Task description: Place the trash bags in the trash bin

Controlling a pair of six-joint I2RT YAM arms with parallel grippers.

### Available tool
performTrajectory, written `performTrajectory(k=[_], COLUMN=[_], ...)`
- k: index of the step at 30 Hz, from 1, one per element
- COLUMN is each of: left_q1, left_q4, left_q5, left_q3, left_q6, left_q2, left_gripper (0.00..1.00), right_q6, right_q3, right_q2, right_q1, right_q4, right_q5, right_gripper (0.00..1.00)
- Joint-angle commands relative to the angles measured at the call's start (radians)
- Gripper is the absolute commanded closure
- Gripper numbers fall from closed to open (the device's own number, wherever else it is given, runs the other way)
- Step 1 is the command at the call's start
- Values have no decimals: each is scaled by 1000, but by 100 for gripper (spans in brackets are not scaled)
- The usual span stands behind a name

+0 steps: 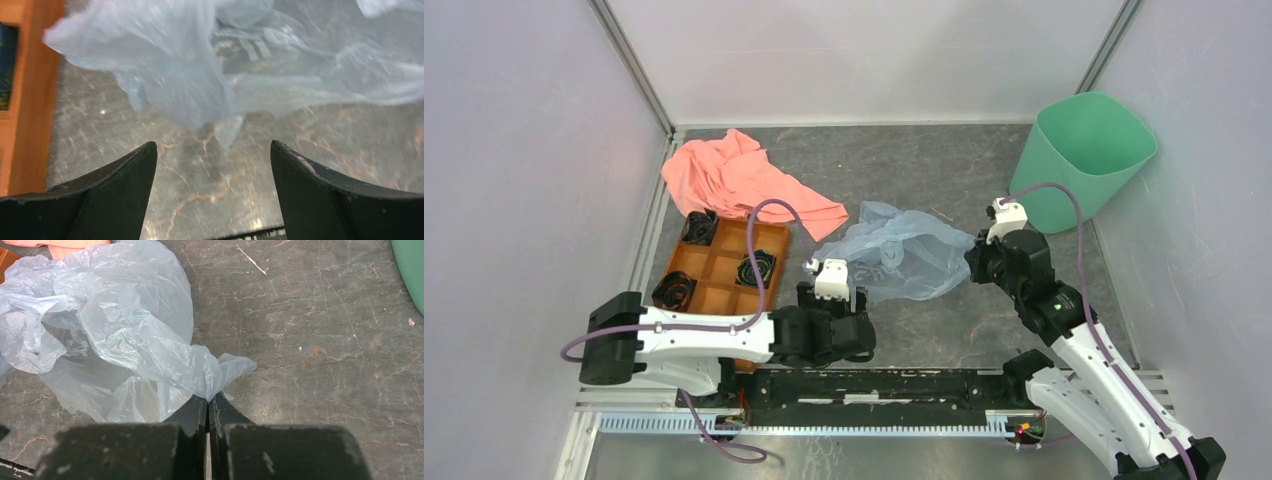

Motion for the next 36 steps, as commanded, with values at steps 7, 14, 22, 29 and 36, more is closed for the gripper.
performTrajectory(k=[7, 14, 22, 29, 36], left_q1=[139, 205, 308, 745, 929], left_q4=[120, 133, 155, 159, 10], left_q5=[-82, -45, 192, 874, 1279], left_q3=[38, 50, -29, 156, 1205], left_q6=[83, 144, 245, 486, 587], left_q2=[26, 37, -65, 87, 338], left_gripper=[18, 43, 93, 98, 98], right_q6=[2, 2, -11, 58, -112], right_q3=[1, -9, -122, 15, 1104], right_q2=[-31, -32, -7, 312, 609], right_q1=[-5, -6, -5, -10, -35], right_q4=[33, 32, 47, 173, -124], right_q5=[-6, -10, -1, -54, 26], right_gripper=[100, 100, 100, 100, 100])
